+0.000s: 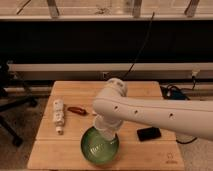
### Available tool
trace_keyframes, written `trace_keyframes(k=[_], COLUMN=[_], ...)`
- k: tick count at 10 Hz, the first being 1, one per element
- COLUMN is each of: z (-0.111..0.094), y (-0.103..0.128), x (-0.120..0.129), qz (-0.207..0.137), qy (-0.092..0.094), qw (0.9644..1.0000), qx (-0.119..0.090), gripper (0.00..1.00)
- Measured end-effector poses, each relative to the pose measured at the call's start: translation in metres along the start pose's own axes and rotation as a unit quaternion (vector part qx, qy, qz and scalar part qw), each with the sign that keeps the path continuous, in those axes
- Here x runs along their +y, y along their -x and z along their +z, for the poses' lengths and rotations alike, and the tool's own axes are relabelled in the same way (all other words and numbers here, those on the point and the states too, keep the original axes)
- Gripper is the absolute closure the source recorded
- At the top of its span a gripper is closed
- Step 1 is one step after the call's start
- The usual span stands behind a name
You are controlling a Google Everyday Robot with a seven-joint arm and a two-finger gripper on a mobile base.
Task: Place the ceramic cup in the ceramic bowl
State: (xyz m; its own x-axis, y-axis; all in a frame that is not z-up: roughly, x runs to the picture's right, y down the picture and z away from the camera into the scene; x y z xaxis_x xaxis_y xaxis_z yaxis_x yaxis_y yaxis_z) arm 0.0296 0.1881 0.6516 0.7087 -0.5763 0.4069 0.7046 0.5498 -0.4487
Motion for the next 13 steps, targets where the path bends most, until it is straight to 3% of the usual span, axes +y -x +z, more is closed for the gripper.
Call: trace_keyframes(k=[13], z=[0.022], y=[0.011], x=[-0.016], qz=[-0.023], qy=[0.009], qw=[0.9997], qx=[0.006], gripper=[1.0])
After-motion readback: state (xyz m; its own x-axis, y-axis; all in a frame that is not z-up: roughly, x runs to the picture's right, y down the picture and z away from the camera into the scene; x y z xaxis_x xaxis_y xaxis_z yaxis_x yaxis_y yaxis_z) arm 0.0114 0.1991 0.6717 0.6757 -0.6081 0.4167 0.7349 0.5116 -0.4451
